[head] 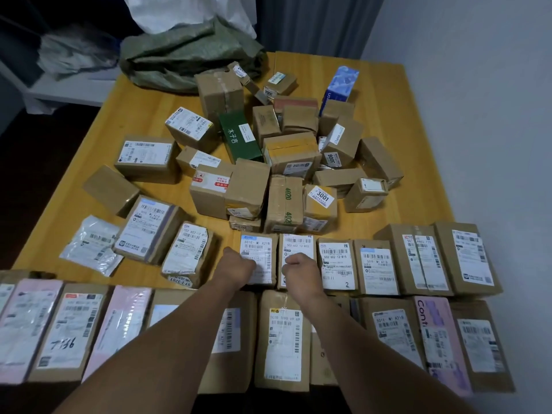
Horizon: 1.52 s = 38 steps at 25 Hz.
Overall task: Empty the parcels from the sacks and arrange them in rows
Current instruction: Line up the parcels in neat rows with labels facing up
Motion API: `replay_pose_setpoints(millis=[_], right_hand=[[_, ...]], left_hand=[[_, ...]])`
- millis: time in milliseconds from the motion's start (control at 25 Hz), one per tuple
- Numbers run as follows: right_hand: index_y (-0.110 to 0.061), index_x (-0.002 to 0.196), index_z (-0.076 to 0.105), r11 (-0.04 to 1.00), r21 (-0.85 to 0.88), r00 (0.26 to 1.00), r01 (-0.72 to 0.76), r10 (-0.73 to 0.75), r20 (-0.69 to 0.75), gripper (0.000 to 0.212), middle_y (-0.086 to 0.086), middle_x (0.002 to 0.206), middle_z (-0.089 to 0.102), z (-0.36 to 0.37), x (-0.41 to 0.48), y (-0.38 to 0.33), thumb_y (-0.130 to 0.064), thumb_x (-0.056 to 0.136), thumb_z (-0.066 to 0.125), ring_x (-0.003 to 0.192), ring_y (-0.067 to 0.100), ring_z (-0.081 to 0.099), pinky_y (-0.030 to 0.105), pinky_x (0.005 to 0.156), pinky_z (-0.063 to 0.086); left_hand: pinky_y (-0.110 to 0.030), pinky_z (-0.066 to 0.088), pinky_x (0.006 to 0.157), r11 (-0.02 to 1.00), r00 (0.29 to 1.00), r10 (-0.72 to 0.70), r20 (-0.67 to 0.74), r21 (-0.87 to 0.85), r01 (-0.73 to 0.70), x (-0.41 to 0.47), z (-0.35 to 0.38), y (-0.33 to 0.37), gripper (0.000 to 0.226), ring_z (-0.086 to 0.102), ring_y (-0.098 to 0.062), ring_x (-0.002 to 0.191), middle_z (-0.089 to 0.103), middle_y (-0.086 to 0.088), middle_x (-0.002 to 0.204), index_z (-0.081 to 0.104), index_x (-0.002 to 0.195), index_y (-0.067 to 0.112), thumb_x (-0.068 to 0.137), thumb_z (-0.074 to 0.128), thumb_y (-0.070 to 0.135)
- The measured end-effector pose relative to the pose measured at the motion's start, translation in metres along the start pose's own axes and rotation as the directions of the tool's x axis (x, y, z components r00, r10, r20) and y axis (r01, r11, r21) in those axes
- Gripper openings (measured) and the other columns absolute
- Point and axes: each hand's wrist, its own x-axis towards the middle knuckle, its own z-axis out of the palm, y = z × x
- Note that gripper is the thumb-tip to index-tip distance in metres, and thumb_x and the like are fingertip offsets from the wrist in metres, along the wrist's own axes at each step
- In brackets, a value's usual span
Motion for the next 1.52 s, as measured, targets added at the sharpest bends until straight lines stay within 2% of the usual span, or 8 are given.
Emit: replay_pose_setpoints(millis=[200, 520, 640, 760, 960, 1200, 1400, 1520], right_hand=[[-0.016, 0.106, 0.065, 0.999, 0.004, 0.997, 0.045, -0.045, 0.061, 0.020, 0.006, 0.099, 0.066, 0.021, -0.005, -0.032, -0.007, 0.092, 0.054, 0.076, 0.018, 0.057, 0.027, 0.066, 0.045], [-0.021, 0.067, 0.061, 0.998, -0.060, 0.989, -0.002, 0.011, 0.146, 0.016, 0.002, 0.073, 0.055, 0.117, -0.010, -0.056, -0.009, 0.074, 0.052, 0.076, 0.028, 0.054, 0.042, 0.074, 0.052], [-0.017, 0.087, 0.069, 0.995, -0.095, 0.989, -0.030, 0.044, 0.144, 0.023, 0.008, 0.082, 0.062, 0.158, -0.012, -0.055, -0.004, 0.084, 0.050, 0.079, 0.027, 0.057, 0.032, 0.071, 0.044], [-0.005, 0.105, 0.071, 0.990, -0.138, 0.991, -0.011, 0.029, 0.128, 0.025, 0.011, 0.104, 0.073, 0.187, -0.013, -0.055, -0.006, 0.090, 0.051, 0.092, 0.026, 0.067, 0.036, 0.083, 0.056], [0.004, 0.117, 0.063, 0.985, -0.159, 0.994, -0.073, 0.086, 0.073, 0.030, 0.022, 0.115, 0.066, 0.183, -0.020, -0.061, -0.005, 0.093, 0.048, 0.105, 0.038, 0.064, 0.031, 0.079, 0.050], [0.000, 0.091, 0.065, 0.970, -0.238, 0.999, -0.051, 0.046, -0.024, 0.011, 0.018, 0.092, 0.068, 0.169, -0.026, -0.057, 0.000, 0.084, 0.056, 0.088, 0.034, 0.066, 0.042, 0.075, 0.055], [-0.011, 0.081, 0.054, 0.974, -0.227, 1.000, -0.014, 0.010, -0.020, 0.013, 0.008, 0.081, 0.060, 0.156, -0.033, -0.055, 0.003, 0.081, 0.054, 0.076, 0.024, 0.057, 0.031, 0.064, 0.044], [-0.003, 0.097, 0.061, 0.969, -0.245, 1.000, 0.012, -0.009, 0.013, 0.019, 0.013, 0.095, 0.064, 0.152, -0.034, -0.057, 0.006, 0.085, 0.049, 0.085, 0.026, 0.057, 0.034, 0.076, 0.047]], left_hand=[[-0.038, 0.048, 0.093, 1.000, 0.990, 0.004, -0.142, 0.004, -0.004, -0.009, -0.036, 0.004, 0.062, 0.055, -0.036, 0.119, 0.056, -0.017, 0.131, 0.040, 0.140, 0.002, 0.086, 0.065, 0.017], [-0.047, 0.050, 0.095, 0.994, 0.965, 0.018, -0.261, 0.112, 0.012, 0.028, -0.104, -0.036, 0.050, 0.058, -0.042, 0.111, 0.061, -0.024, 0.123, 0.055, 0.124, 0.002, 0.081, 0.050, 0.027], [-0.044, 0.041, 0.103, 0.980, 0.970, 0.062, -0.234, 0.197, -0.015, 0.029, -0.115, -0.042, 0.041, 0.048, -0.044, 0.123, 0.051, -0.029, 0.133, 0.050, 0.128, -0.004, 0.094, 0.046, 0.018], [-0.044, 0.034, 0.107, 0.971, 0.980, 0.064, -0.186, 0.237, -0.019, 0.033, -0.116, -0.050, 0.043, 0.040, -0.042, 0.129, 0.041, -0.024, 0.139, 0.046, 0.133, 0.002, 0.095, 0.046, 0.022], [-0.040, 0.037, 0.101, 0.959, 0.992, 0.101, -0.072, 0.271, -0.078, 0.042, -0.117, -0.059, 0.043, 0.049, -0.040, 0.119, 0.054, -0.021, 0.128, 0.052, 0.126, 0.003, 0.086, 0.055, 0.019], [-0.046, 0.050, 0.092, 0.971, 0.994, 0.114, 0.003, 0.209, -0.112, 0.035, -0.107, -0.055, 0.045, 0.056, -0.037, 0.109, 0.059, -0.016, 0.119, 0.052, 0.116, 0.008, 0.074, 0.061, 0.023], [-0.044, 0.051, 0.088, 0.976, 0.994, 0.107, 0.025, 0.186, -0.110, 0.029, -0.097, -0.053, 0.035, 0.057, -0.037, 0.107, 0.057, -0.017, 0.118, 0.048, 0.112, 0.009, 0.081, 0.059, 0.020], [-0.038, 0.050, 0.079, 0.981, 0.995, 0.097, 0.016, 0.164, -0.099, 0.025, -0.093, -0.051, 0.027, 0.059, -0.036, 0.104, 0.059, -0.017, 0.117, 0.045, 0.108, 0.008, 0.086, 0.057, 0.016]])
